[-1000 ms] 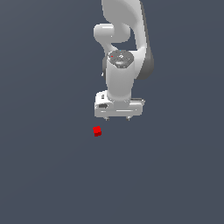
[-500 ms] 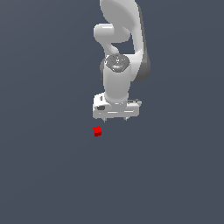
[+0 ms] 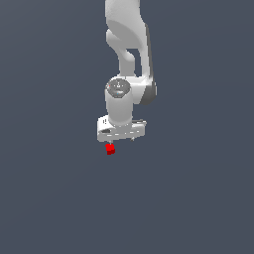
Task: Pick up the red cube and move it to a goal position.
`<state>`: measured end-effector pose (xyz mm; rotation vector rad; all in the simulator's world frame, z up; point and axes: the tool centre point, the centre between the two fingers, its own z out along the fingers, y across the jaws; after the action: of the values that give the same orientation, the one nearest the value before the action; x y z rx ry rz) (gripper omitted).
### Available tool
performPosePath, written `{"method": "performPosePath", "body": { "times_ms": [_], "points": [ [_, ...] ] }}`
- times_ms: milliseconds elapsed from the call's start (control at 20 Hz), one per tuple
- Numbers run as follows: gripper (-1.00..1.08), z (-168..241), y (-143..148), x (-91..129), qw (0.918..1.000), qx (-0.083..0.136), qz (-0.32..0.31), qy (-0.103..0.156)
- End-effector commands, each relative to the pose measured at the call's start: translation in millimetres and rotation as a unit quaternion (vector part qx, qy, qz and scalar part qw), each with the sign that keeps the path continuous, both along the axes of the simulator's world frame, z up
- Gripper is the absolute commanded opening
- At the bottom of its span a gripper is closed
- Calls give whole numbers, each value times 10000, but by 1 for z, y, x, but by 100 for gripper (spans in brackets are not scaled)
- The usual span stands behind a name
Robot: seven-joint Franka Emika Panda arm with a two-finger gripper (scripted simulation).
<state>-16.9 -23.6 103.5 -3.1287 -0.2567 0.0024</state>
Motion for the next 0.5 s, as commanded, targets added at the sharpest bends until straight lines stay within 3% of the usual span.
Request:
{"method": "performPosePath", "body": {
  "times_ms": [0, 450],
  "points": [
    [100, -20, -14, -3, 9999, -2, 172, 0],
    [100, -70, -52, -5, 9981, -6, 618, -8]
  ]
}}
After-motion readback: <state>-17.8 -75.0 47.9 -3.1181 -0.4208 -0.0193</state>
